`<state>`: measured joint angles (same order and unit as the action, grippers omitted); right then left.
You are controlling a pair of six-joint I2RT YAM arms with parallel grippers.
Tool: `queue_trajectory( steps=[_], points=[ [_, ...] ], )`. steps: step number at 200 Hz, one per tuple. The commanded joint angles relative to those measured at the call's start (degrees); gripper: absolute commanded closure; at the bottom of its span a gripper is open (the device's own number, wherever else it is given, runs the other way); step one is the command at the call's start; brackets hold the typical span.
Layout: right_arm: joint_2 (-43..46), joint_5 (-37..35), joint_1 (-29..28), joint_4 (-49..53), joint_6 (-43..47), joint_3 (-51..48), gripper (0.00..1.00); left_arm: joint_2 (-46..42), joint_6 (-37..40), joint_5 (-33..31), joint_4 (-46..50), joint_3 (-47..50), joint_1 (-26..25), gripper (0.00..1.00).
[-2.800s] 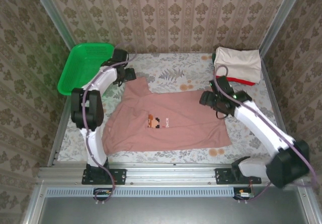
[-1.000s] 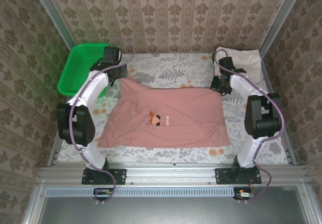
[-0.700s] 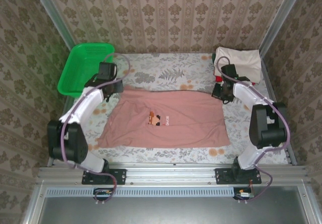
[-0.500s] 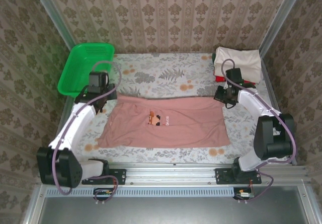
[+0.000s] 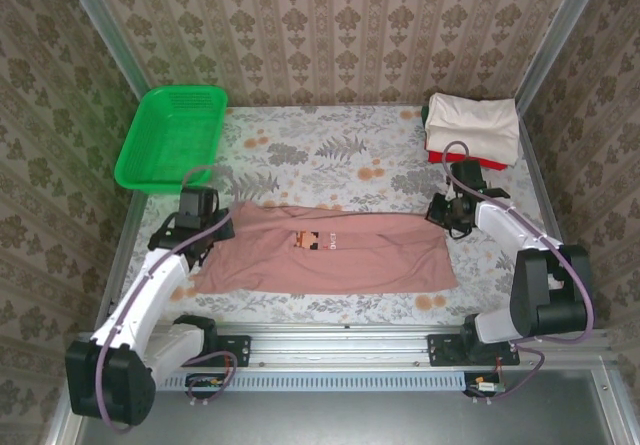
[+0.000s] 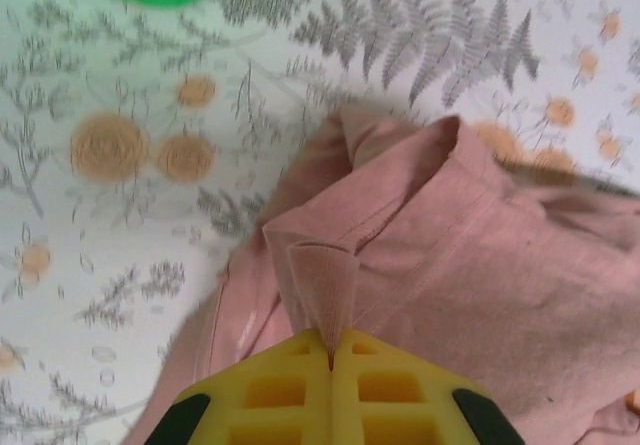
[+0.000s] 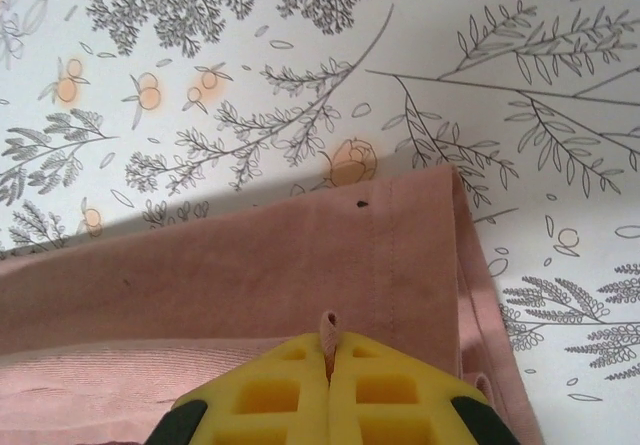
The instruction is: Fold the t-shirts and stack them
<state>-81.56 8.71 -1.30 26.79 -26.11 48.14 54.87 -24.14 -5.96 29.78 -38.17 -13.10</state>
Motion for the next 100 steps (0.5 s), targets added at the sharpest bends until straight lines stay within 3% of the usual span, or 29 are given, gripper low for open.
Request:
queue_trajectory(
  steps=[1, 29, 48, 70, 100],
  points=[
    [0.05, 0.72, 0.85, -1.04, -1.18, 0.22, 1.0, -1.97, -3.28, -0.11, 2.14, 1.31, -0.17, 1.0],
    [-6.63, 0.03, 1.03, -0.55, 0.32, 9.15, 1.0, 4.8, -2.41, 1.41, -3.08, -3.5, -0.17, 1.0],
    [-12.12, -1.53, 1.25, 0.83, 2.84, 16.76, 1.0, 14.47, -0.3, 1.48, -5.13, -13.04, -0.16, 1.0],
    [-17.36, 1.8, 2.54, 0.03, 3.96, 22.6, 1.0, 24.57, 2.45, 2.66, -5.89, -23.54, 0.09, 1.0],
    [-21.16, 4.99, 2.79, -0.5, 4.88, 24.56, 1.0, 27.74, 3.75, 3.23, -5.38, -26.04, 0.26, 1.0]
  ],
)
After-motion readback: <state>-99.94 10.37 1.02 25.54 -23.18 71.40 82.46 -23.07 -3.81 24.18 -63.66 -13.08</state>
